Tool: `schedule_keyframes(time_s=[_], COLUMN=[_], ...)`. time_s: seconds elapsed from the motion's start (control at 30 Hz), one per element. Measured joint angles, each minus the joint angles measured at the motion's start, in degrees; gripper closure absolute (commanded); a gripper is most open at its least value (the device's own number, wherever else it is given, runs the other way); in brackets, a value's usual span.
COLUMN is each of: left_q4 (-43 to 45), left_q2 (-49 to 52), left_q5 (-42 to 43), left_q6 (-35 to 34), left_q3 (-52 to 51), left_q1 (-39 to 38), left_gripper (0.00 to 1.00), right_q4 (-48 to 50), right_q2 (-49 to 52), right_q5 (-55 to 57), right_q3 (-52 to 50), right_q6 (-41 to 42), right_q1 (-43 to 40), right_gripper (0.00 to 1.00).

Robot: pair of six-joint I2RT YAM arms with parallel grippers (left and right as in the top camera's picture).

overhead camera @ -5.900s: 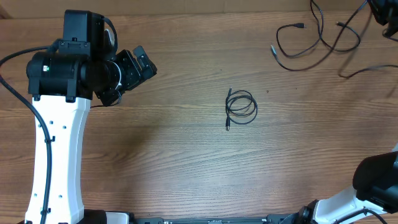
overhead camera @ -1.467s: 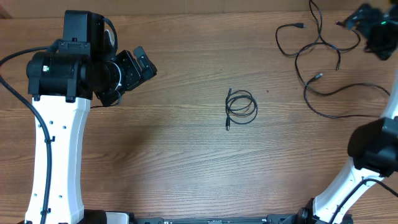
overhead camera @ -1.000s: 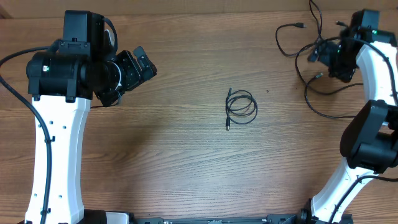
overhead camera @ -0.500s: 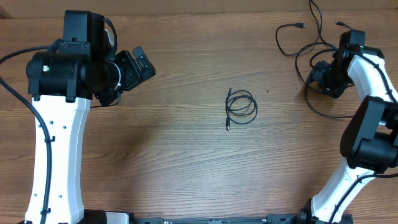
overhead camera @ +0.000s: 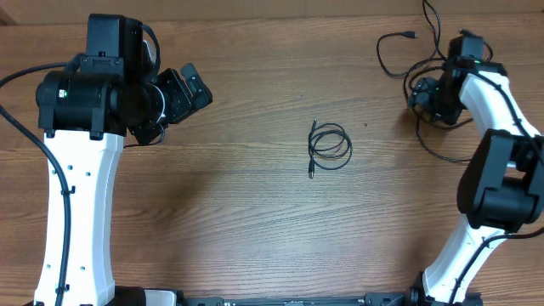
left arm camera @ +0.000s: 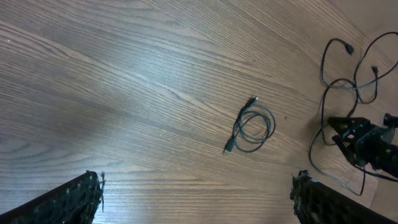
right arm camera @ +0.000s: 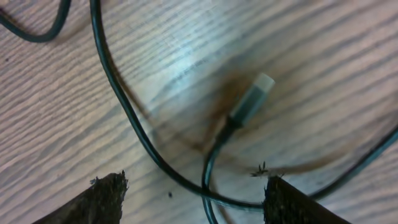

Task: Untangle cables

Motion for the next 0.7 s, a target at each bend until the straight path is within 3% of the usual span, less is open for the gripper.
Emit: schedule_keyframes(time_s=[0.1, 0.23, 0.7], left_q4=[-0.02, -0.04, -0.66], left_q2=[0.0, 0.0, 3.23], left_q5=[-0.2, -0.59, -0.98], left_q6=[0.0, 0.0, 0.0], left_q3=[0.0, 0.0, 0.0], left_q1=[0.0, 0.0, 0.0], left_gripper=[0.01, 0.0, 0.0], right_q4=[1.79, 3.34, 0.76], right_q2=[0.9, 1.97, 2.64], right_q5=[1.97, 2.95, -0.55], right_q3=[0.0, 0.0, 0.0], right_q6=[-0.76, -1.77, -9.38], right_q1=[0.5, 0.35, 0.28], right_gripper=[0.31, 0.43, 0.45])
